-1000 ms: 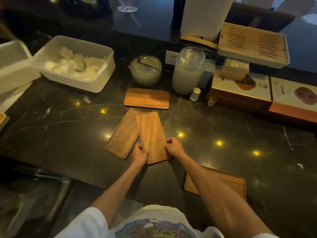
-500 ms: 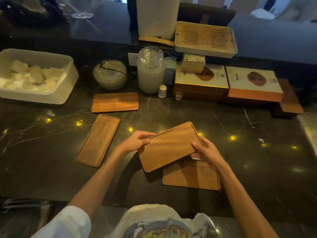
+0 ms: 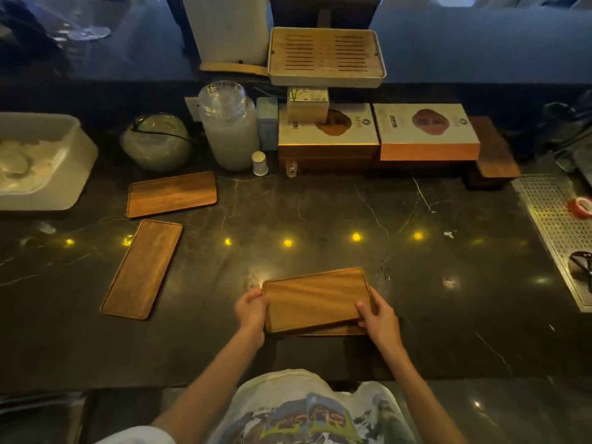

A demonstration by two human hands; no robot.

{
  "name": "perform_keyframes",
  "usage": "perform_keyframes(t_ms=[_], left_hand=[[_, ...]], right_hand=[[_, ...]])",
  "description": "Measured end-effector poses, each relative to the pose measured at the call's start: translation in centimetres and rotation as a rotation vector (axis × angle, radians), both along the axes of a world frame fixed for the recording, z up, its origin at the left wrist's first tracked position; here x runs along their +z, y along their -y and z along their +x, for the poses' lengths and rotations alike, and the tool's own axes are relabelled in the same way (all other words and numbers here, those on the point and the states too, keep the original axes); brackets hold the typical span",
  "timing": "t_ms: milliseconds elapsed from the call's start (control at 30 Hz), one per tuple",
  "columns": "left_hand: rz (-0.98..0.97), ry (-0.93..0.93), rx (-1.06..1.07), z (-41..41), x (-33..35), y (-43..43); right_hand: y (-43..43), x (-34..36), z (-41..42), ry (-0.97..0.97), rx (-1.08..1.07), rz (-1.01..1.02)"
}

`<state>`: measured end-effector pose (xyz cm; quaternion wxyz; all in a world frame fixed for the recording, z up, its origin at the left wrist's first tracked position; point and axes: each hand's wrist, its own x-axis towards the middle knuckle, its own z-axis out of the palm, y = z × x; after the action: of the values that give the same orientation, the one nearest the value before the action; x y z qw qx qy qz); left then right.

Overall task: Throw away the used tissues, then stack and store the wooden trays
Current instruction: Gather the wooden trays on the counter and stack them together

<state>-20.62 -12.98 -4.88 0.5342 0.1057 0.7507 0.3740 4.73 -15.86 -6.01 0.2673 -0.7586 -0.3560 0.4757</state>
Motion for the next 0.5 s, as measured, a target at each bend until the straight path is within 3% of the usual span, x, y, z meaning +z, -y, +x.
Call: perform_keyframes(t_ms=[100,500], left_hand=[[0.012,-0.139,-0.097,0.9,-0.7,0.8],[0.034,-0.503,-0.398,1.7,-1.4,1.8]], right_hand=[[1.2,-0.5,0.2,0.248,0.079,0.015],[2.8,-0.9,0.4,0.409,0.116,0.018]])
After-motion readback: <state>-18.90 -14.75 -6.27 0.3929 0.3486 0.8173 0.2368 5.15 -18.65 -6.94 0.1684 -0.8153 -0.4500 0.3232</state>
